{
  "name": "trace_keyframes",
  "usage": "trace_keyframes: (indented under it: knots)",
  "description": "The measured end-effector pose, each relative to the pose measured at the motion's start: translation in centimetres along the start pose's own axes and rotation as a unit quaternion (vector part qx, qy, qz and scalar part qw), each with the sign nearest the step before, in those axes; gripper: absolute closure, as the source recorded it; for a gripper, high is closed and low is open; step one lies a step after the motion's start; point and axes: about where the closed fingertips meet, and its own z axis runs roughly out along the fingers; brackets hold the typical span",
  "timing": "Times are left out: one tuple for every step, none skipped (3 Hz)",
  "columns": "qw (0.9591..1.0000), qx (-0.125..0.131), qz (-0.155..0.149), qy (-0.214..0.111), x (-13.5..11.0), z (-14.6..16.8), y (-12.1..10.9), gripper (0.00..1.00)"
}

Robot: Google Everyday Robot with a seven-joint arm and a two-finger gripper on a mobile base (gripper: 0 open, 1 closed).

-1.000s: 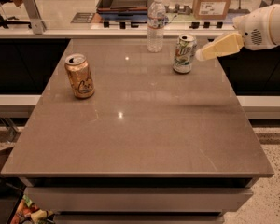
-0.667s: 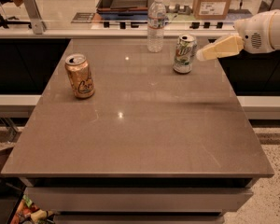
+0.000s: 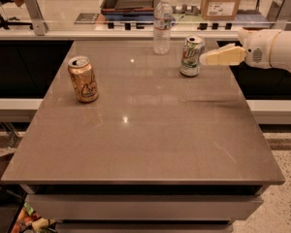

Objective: Move 7up can near orange can

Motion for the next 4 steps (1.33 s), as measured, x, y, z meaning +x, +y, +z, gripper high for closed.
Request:
trace_keyframes:
  knots:
    - [0.9993, -0.014, 0.007, -0.033, -0.1, 1.6, 0.1, 0.00]
    - [0.9984, -0.037, 0.016, -0.039, 0.4, 4.3, 0.8, 0.00]
    - [0.9973, -0.055, 0.026, -0.041, 1.4, 6.8, 1.1, 0.00]
    - [0.9969, -0.055, 0.035, -0.043, 2.4, 8.5, 0.5, 0.00]
